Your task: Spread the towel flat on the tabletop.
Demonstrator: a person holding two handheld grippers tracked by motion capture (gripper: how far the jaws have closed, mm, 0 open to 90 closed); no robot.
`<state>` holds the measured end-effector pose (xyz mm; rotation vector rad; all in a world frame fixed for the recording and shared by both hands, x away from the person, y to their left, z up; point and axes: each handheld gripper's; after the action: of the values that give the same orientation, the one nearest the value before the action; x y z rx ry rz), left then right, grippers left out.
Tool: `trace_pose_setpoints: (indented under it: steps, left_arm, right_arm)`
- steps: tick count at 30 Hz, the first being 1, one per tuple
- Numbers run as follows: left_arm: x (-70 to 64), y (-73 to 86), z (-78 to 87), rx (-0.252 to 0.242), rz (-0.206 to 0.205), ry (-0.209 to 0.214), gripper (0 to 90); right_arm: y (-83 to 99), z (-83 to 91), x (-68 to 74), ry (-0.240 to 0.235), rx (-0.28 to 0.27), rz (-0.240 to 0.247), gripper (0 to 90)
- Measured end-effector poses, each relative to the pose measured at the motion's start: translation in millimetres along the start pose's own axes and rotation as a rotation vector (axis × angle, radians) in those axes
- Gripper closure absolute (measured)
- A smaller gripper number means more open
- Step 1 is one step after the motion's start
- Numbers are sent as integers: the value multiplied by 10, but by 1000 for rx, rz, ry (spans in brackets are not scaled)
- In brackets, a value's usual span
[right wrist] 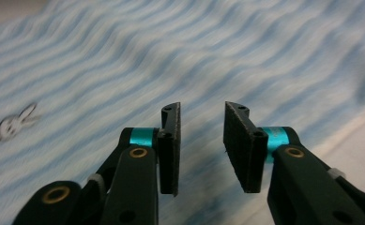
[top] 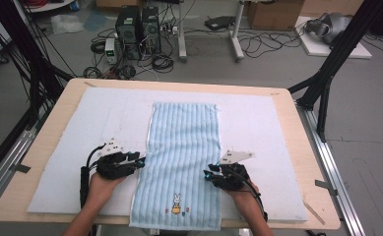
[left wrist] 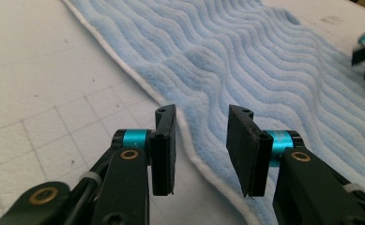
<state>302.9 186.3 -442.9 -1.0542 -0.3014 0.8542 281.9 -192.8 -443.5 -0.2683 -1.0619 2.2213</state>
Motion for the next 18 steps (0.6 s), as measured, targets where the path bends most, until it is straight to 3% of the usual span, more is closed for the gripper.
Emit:
trace_pose_setpoints:
  steps: [2,4,6,9,11,14,18]
  left_arm:
    - [23,-6,-7,-3,8,3,635]
    - [41,-23,-18,-4,10,3,639]
    - [68,-61,-25,-10,16,1,641]
    - [111,-124,-46,-30,36,3,643]
    - [125,-159,-89,-25,45,-2,647]
    - [98,-167,-157,14,58,17,646]
    - [-49,-82,-137,47,21,64,652]
  right_arm:
    - [29,-21,33,1,22,24,719]
    - [18,5,14,-13,50,4,795]
    - [25,49,13,-45,80,27,866]
    - [66,140,27,-76,118,62,870]
    - [99,187,21,-93,122,64,856]
    - [122,212,-5,-107,84,36,729]
    - [98,236,-24,-89,26,17,670]
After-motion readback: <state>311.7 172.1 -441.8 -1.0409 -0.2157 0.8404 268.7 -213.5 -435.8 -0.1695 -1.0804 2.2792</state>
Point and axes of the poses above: each handheld gripper's, and its own axes: z roughly backward along the jaws, y roughly out of its underside, x roughly to its left, and after that the axes turned 1 degree about -z, right-handed
